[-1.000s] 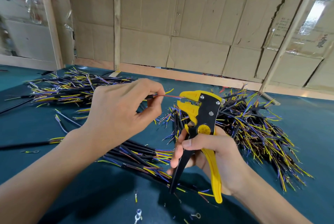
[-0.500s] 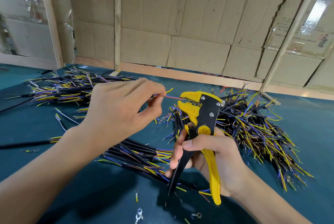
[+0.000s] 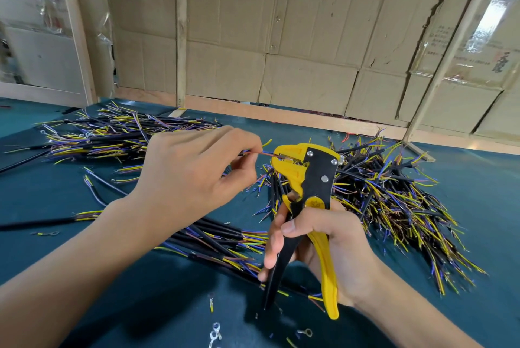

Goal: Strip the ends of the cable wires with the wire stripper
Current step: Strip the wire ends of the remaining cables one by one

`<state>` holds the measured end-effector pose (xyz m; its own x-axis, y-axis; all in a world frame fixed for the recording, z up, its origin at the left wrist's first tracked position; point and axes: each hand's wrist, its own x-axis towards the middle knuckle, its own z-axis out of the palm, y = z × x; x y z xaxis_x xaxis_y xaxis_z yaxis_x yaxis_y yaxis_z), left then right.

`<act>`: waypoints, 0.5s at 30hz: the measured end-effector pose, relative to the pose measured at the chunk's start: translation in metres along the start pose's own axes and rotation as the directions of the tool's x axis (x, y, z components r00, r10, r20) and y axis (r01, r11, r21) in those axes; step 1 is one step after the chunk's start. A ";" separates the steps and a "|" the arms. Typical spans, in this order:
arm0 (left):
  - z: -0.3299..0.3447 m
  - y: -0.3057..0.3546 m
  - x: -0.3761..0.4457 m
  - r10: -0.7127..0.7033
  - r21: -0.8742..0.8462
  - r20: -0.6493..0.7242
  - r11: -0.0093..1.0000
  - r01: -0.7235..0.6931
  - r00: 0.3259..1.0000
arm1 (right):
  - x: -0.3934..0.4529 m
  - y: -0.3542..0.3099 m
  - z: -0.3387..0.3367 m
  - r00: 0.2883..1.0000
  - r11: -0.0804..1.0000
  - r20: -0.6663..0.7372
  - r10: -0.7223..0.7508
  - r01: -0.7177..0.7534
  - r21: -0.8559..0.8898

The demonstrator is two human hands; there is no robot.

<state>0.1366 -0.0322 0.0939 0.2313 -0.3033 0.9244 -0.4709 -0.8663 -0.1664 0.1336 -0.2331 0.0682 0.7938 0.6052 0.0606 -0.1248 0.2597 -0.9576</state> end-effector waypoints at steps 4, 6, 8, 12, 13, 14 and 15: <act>0.002 -0.001 -0.002 -0.058 -0.032 -0.029 0.998 0.057 0.998 | 0.000 0.001 -0.002 1.000 1.000 0.004 -0.008 0.008 0.016; 0.004 0.000 -0.003 -0.083 -0.053 -0.038 0.995 0.081 0.996 | 0.000 0.001 -0.002 1.000 1.000 0.009 -0.011 0.011 0.019; 0.005 0.001 -0.003 -0.099 -0.078 -0.033 0.992 0.096 0.995 | 0.000 0.001 -0.003 1.000 1.000 0.016 -0.015 0.015 0.010; 0.004 0.004 -0.004 -0.137 -0.121 0.000 0.983 0.136 0.991 | 0.000 0.000 -0.004 1.000 1.000 0.006 -0.013 0.013 0.016; 0.004 0.005 -0.004 -0.144 -0.129 0.008 0.981 0.144 0.989 | -0.001 -0.001 -0.003 1.000 1.000 -0.001 -0.014 0.014 0.011; 0.004 0.005 -0.004 -0.150 -0.132 0.013 0.980 0.150 0.989 | -0.001 -0.001 -0.003 1.000 1.000 -0.013 -0.013 0.013 0.003; 0.005 0.006 -0.004 -0.154 -0.133 0.015 0.979 0.154 0.988 | -0.002 -0.001 -0.001 1.000 1.000 -0.028 -0.011 0.011 -0.003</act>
<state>0.1370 -0.0376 0.0872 0.3136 -0.1724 0.9338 -0.5385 -0.8422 0.0253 0.1329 -0.2355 0.0689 0.8113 0.5812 0.0638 -0.1139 0.2640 -0.9578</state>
